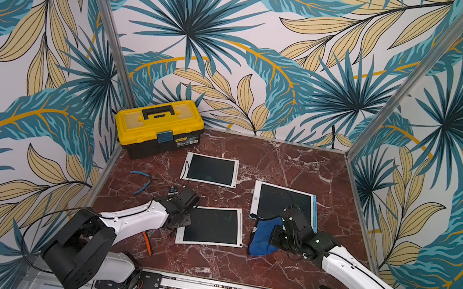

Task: Wipe the drawing tablet
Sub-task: Wipe the dirt from the drawing tablet.

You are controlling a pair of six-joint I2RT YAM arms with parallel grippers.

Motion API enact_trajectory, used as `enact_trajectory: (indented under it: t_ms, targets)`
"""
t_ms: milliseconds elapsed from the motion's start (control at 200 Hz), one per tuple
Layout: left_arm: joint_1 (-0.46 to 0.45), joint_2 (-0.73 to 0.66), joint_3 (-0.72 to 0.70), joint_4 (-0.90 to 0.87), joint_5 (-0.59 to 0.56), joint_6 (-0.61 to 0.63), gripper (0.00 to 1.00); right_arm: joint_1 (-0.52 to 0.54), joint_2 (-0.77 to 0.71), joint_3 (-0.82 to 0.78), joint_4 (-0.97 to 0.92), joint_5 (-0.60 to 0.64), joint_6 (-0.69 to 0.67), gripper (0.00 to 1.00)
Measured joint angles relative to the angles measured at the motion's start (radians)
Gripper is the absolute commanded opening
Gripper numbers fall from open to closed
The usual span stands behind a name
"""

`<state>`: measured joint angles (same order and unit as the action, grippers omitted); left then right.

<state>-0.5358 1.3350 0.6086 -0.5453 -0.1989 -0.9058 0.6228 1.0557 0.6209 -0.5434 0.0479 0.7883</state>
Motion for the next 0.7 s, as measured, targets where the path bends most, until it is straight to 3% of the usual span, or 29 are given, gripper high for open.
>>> enact_trajectory:
  t_ms: [75,265,446,701]
  targets:
    - [0.000,0.000,-0.001,0.008,0.007,0.001,0.19,0.000,0.000,0.000,-0.001,0.001,-0.002,0.00]
    - [0.000,0.002,-0.002,0.020,0.014,0.000,0.19,0.000,0.031,0.042,-0.041,0.024,-0.036,0.00]
    - [0.000,0.000,-0.010,0.038,0.016,0.000,0.19,0.000,0.087,0.186,-0.108,0.055,-0.113,0.00]
    - [0.001,-0.009,-0.027,0.066,0.017,0.000,0.19,0.026,0.313,0.408,-0.124,-0.014,-0.249,0.00]
